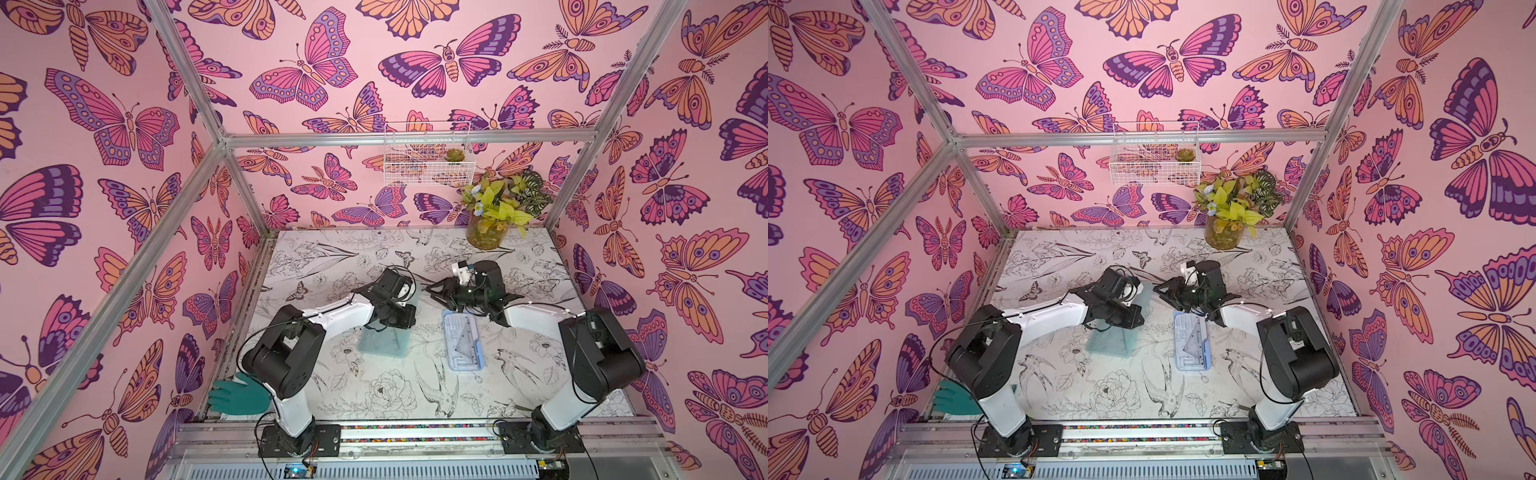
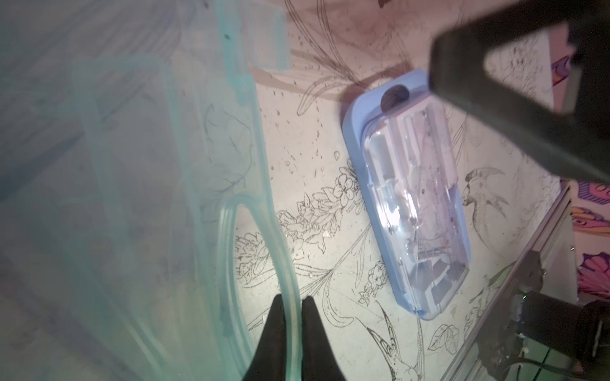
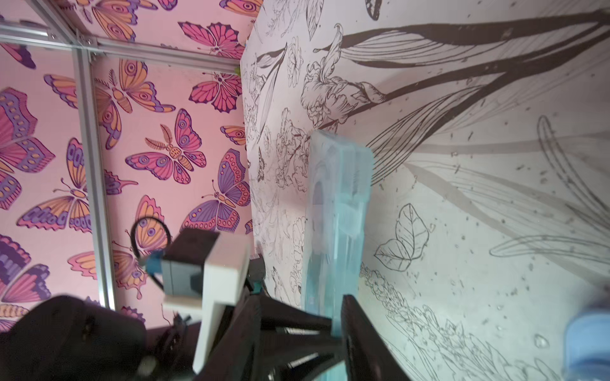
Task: Open the ruler set and take out the ruler
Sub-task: Open the ruler set box at the center of the board.
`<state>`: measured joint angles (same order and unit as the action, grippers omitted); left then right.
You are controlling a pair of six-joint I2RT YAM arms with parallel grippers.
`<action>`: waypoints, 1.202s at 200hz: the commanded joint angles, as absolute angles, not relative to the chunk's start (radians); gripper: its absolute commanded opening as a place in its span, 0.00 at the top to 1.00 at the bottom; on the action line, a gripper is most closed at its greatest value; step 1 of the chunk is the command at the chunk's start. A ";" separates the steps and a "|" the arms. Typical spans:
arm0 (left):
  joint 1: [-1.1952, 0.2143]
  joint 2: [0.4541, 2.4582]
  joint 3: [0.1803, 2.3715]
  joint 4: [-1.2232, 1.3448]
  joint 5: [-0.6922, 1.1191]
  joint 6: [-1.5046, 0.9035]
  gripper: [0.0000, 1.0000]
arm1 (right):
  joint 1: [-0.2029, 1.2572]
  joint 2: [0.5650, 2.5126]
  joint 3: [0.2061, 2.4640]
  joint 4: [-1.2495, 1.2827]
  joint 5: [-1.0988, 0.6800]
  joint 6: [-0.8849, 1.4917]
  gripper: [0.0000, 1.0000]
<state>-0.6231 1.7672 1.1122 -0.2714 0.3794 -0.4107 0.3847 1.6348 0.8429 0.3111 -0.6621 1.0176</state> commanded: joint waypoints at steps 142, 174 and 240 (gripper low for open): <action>-0.509 1.742 1.032 -0.011 0.530 -0.778 1.00 | 0.552 1.659 0.750 0.373 -0.858 0.903 0.51; -0.508 1.742 1.034 -0.011 0.540 -0.774 1.00 | 0.554 1.677 0.755 0.390 -0.848 0.906 0.51; -0.509 1.762 1.028 -0.009 0.552 -0.770 1.00 | 0.558 1.709 0.798 0.385 -0.842 0.905 0.58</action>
<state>-0.5106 1.7576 1.0504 -0.0170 0.5053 -0.7532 0.5476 1.6943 0.7670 0.3679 -0.8417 0.8974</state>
